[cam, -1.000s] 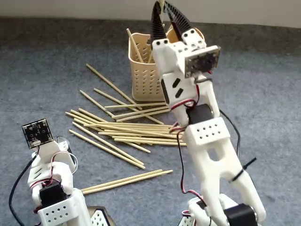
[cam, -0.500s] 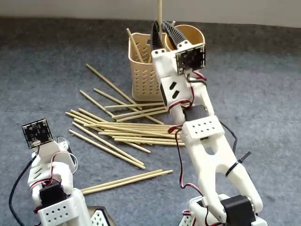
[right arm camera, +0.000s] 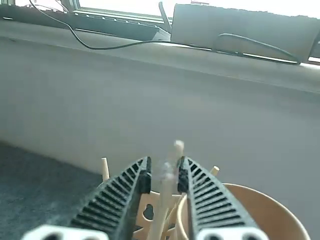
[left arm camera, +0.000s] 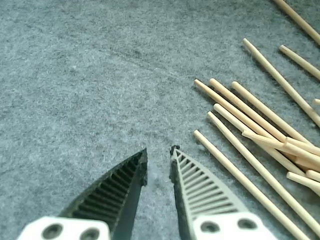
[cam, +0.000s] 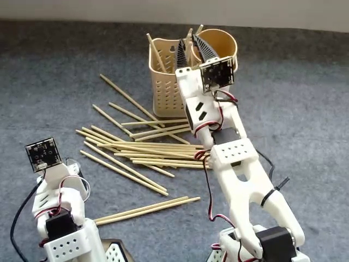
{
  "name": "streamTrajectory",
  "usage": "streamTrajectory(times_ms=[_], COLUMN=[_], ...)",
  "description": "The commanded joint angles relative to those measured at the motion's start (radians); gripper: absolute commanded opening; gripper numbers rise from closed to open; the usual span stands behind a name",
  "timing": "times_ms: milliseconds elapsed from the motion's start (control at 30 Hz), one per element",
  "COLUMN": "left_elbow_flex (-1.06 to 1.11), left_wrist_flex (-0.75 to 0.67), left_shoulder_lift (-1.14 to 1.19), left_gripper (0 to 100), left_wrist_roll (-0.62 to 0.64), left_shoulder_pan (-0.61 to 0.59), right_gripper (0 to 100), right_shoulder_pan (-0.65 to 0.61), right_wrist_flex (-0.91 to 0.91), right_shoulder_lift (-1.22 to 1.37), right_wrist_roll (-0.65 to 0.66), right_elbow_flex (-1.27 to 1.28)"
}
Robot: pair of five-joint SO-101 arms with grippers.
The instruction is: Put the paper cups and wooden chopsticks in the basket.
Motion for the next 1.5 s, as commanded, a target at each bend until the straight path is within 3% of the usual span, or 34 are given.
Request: streamTrajectory(times_ms=[0,133,767,1333,1467], left_elbow_flex=[0.021,0.021,0.021,0.019,-0.022], left_wrist_flex=[-0.002,-0.002,-0.005,-0.034,-0.041], left_shoulder_lift=[0.001,0.001,0.001,0.001,0.001], left_gripper=[9,9,10,10,10], left_wrist_roll=[-0.006,-0.006,-0.006,-0.008,-0.023], left_shoulder_pan=[-0.001,-0.001,0.001,0.001,0.001], right_gripper=[9.7,0.5,0.6,0.5,0.5], right_shoulder_pan=[0.013,0.007,0.012,0.013,0.076], right_wrist_flex=[-0.018,-0.018,-0.018,-0.018,-0.018], right_shoulder_lift=[-0.096,-0.262,-0.92,-0.969,-0.969], right_wrist_roll=[-0.003,-0.002,-0.006,-0.008,-0.008], right_elbow_flex=[0.041,0.153,0.86,1.053,1.055])
